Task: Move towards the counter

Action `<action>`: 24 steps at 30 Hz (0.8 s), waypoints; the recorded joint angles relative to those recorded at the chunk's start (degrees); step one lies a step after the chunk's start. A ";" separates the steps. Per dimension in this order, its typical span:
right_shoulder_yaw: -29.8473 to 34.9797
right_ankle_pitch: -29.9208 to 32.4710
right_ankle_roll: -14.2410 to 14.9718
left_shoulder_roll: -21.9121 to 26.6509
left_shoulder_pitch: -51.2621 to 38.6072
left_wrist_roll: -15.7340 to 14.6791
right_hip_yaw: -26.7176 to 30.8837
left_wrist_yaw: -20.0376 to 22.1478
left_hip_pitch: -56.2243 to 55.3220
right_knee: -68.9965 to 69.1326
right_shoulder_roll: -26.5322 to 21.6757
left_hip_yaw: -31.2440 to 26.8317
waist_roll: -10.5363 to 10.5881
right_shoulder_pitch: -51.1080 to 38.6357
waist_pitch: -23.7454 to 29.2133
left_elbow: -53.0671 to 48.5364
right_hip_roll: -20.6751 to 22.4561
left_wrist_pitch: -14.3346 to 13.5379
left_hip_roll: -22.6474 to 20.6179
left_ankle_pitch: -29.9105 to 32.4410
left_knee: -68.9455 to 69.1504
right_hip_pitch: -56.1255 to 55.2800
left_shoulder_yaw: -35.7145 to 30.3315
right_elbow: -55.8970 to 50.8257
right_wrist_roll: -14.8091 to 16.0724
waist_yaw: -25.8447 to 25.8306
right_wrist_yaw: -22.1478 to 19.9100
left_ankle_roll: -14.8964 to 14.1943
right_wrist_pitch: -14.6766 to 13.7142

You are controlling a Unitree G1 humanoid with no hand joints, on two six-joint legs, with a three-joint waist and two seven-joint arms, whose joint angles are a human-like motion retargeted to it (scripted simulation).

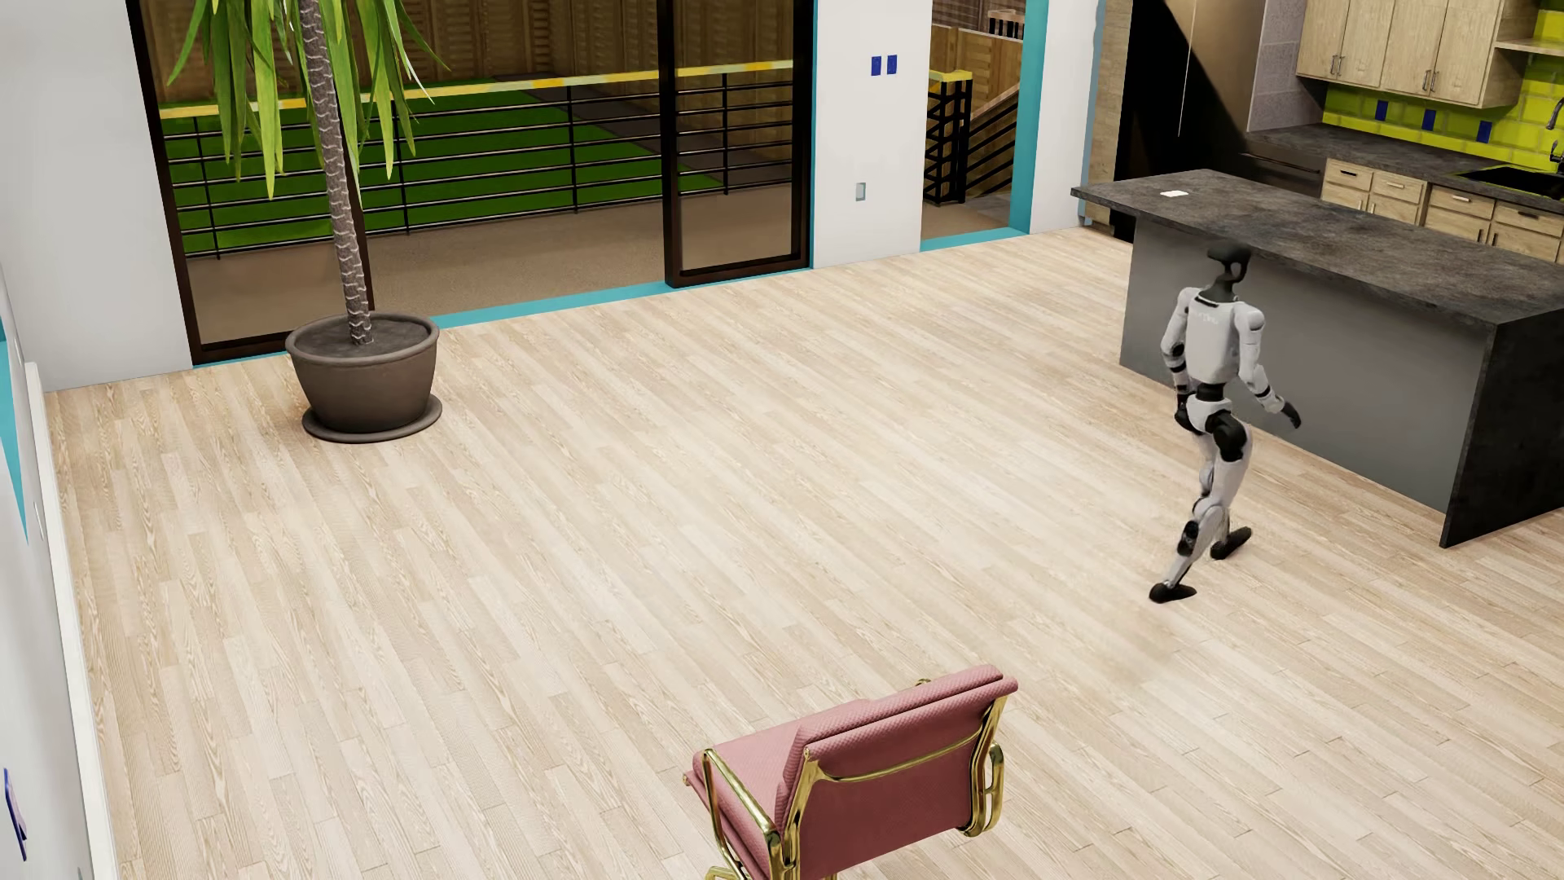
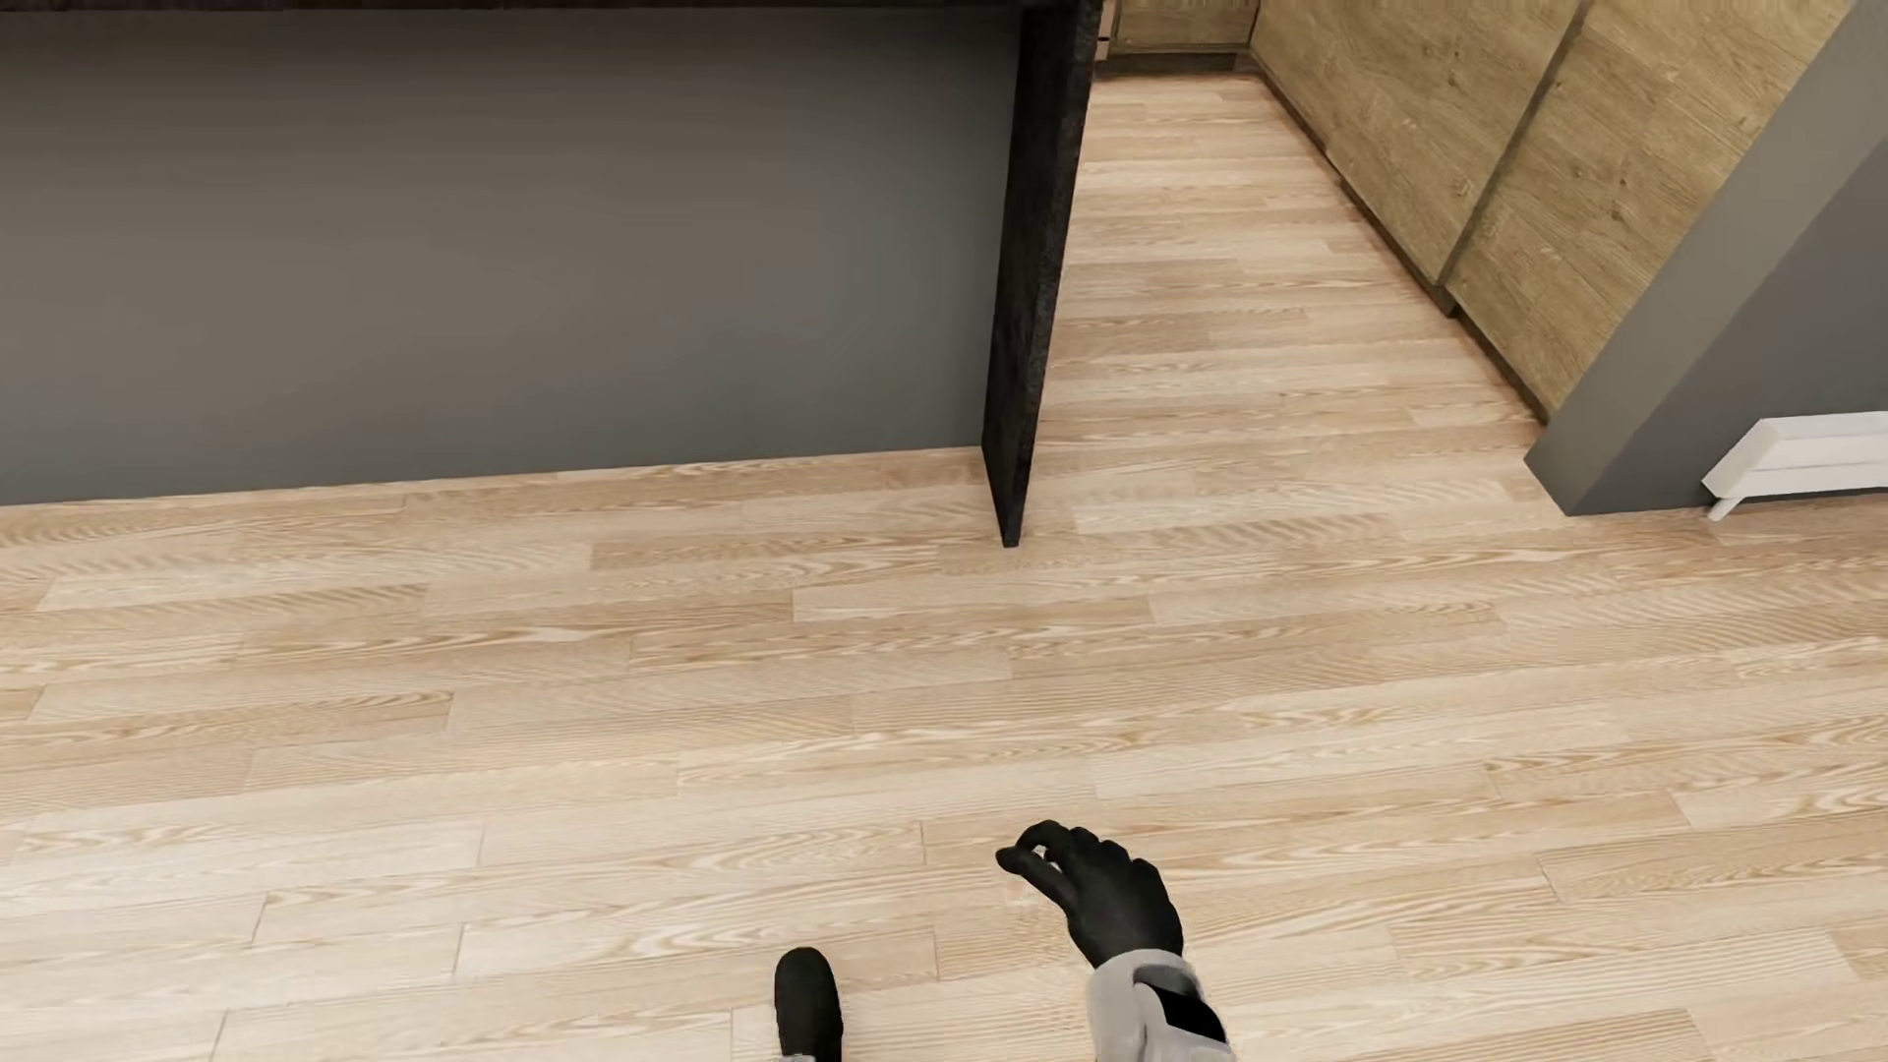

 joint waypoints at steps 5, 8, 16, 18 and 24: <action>0.56 6.46 0.73 -3.15 -0.86 0.74 1.67 0.28 3.04 4.87 -0.24 2.12 -1.94 3.53 -1.67 2.20 -3.92 1.02 -2.81 10.05 8.49 6.42 2.08 4.31 0.56 0.90 0.85 10.12 3.47; 2.09 20.97 4.94 -5.24 -2.63 0.89 0.71 0.57 8.15 22.03 -2.29 5.50 -4.42 6.43 -2.12 3.61 -9.30 1.12 -6.68 5.08 9.08 0.23 2.93 8.68 -1.04 1.53 6.72 12.60 6.36; -6.05 8.33 11.27 -6.85 -9.70 2.61 -1.20 3.63 19.34 42.22 -7.93 9.59 -9.48 13.86 -0.87 6.20 -20.42 -2.30 -16.30 -5.79 11.02 -27.57 2.55 1.25 5.47 -0.06 5.84 15.18 8.78; -6.77 5.38 7.47 -6.04 -10.86 2.64 -0.85 3.30 22.09 26.44 -7.56 7.36 -9.55 14.94 -0.92 4.30 -19.48 -4.11 -17.34 -6.57 9.43 -29.48 0.56 0.14 5.67 -1.54 5.21 15.06 9.11; -6.47 17.23 7.14 -5.12 -12.92 1.57 11.78 2.78 29.58 3.85 -5.28 -1.71 -8.51 17.24 -0.94 3.70 -12.95 -3.62 -18.84 -5.82 7.13 -24.26 -3.72 2.15 2.86 -4.12 6.17 12.73 9.42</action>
